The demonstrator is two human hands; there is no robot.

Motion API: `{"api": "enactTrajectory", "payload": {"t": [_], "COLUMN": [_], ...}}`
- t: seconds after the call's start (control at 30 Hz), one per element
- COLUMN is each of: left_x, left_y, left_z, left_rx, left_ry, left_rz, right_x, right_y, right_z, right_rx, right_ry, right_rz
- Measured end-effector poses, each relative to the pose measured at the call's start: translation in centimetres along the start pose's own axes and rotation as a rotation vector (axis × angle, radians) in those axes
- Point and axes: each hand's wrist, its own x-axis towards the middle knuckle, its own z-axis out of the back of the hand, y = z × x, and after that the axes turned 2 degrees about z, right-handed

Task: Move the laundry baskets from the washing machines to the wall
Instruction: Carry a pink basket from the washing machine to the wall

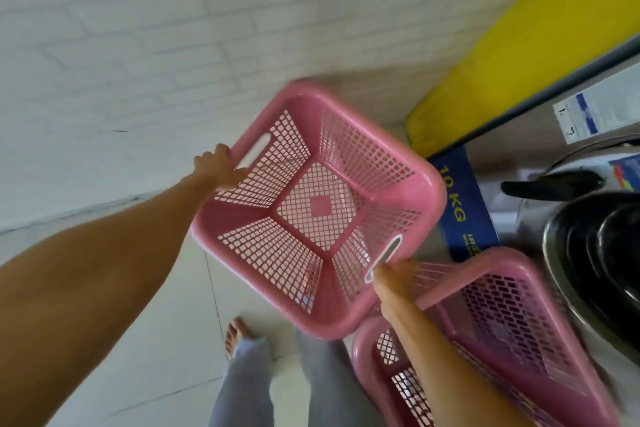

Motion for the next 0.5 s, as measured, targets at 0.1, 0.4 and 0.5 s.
{"api": "enactTrajectory", "payload": {"t": [0.1,0.4,0.5], "left_x": [-2.0,-12.4,-16.3], "left_y": [3.5,15.3,19.4], "left_z": [0.1,0.5,0.1], "left_rx": [-0.11,-0.638,-0.757], "left_ry": [-0.054,-0.142,-0.186], "left_rz": [0.085,0.636,0.785], "right_x": [-1.3,-8.7,-12.3], "right_y": [0.5,5.5,7.3], "right_z": [0.1,-1.3,-2.7], "right_rx": [-0.038,-0.25,-0.326], "right_ry": [0.061,0.214,0.257], "right_rz": [0.077,0.465,0.582]}}
